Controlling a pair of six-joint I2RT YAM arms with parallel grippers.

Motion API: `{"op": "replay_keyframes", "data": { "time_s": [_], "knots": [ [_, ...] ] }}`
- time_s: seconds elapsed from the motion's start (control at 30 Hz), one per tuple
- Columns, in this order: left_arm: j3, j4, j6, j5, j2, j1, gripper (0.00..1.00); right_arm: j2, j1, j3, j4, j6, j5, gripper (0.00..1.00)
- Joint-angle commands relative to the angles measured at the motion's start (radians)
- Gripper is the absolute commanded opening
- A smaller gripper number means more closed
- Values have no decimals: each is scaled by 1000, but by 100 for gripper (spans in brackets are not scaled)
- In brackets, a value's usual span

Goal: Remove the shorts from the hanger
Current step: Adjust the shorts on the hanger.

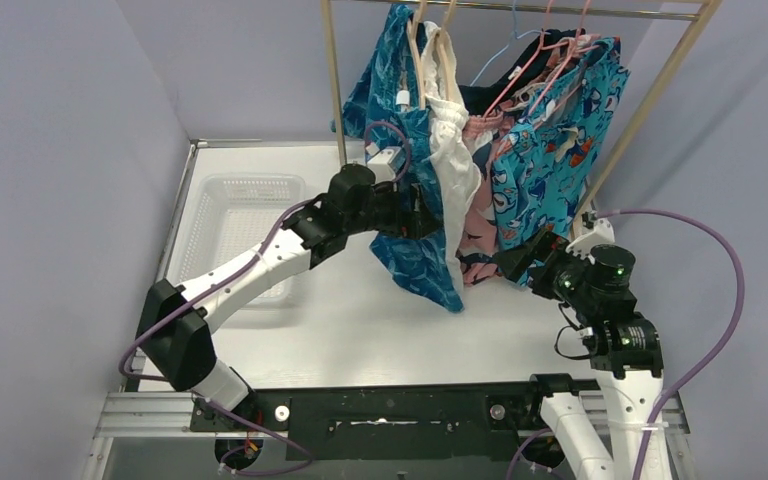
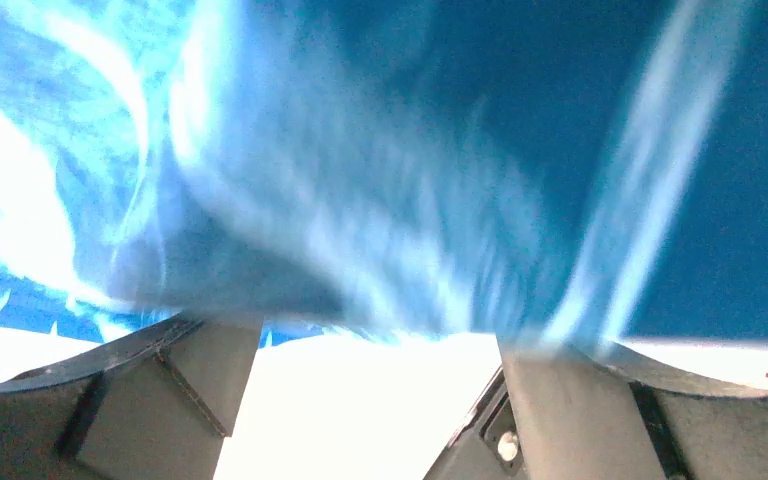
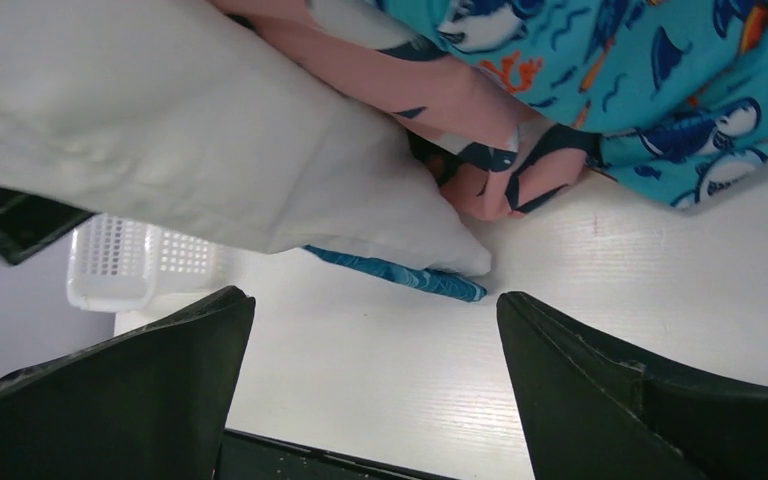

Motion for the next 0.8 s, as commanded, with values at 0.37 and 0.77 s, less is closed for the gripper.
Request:
{"op": "replay_keyframes", "data": {
  "time_s": [0.37, 0.77],
  "knots": [
    [-261, -18, -8, -105, -390, 118, 87, 123, 61, 164, 119, -46, -425, 88],
    [-354, -131, 5, -123, -527, 236, 87, 423, 1015, 451, 23, -32, 628, 90]
  ]
}}
